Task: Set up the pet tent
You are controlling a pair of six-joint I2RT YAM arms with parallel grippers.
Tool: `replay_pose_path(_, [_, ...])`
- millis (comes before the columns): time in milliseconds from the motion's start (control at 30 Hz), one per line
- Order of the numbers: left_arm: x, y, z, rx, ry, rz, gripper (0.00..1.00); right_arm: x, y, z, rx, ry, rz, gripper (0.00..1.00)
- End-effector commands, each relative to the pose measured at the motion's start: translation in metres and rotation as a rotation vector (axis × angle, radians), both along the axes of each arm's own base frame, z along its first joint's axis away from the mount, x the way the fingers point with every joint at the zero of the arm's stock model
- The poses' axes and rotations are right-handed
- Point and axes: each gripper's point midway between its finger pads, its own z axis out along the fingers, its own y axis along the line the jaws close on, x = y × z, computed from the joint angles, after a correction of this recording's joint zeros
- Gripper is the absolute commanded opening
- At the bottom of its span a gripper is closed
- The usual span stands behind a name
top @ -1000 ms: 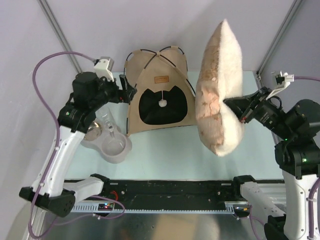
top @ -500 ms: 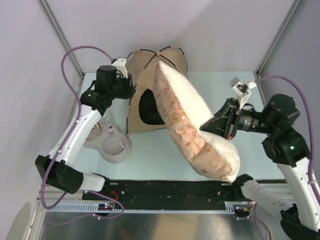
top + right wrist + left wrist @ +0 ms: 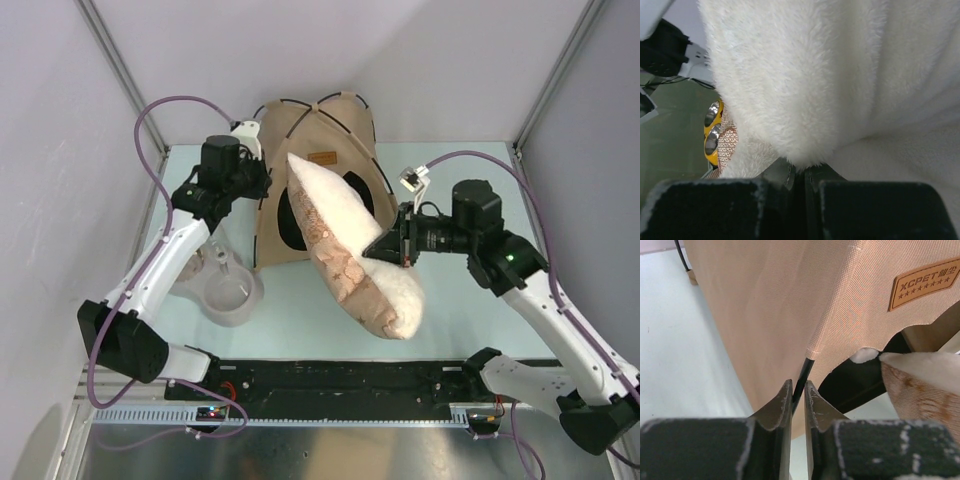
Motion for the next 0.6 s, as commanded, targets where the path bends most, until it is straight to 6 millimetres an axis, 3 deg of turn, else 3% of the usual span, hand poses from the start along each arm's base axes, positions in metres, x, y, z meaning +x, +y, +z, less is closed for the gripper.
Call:
replay_pose_path(0, [0.007, -0.005, 0.002, 0.000, -0.037, -0.021, 0.14, 0.027, 0.016, -0.003, 0.026, -0.074, -0.017, 0.00])
replay_pose_path(233, [0.009, -0.004, 0.003, 0.000, -0.042, -0.011, 0.06, 0.053, 0.033, -0.043, -0.042, -0.007, -0.045, 0.00])
replay_pose_path(567, [0.006, 0.001, 0.000, 0.018, -0.043, 0.002, 0.05, 0.109, 0.039, -0.100, -0.190, 0.150, -0.345, 0.00])
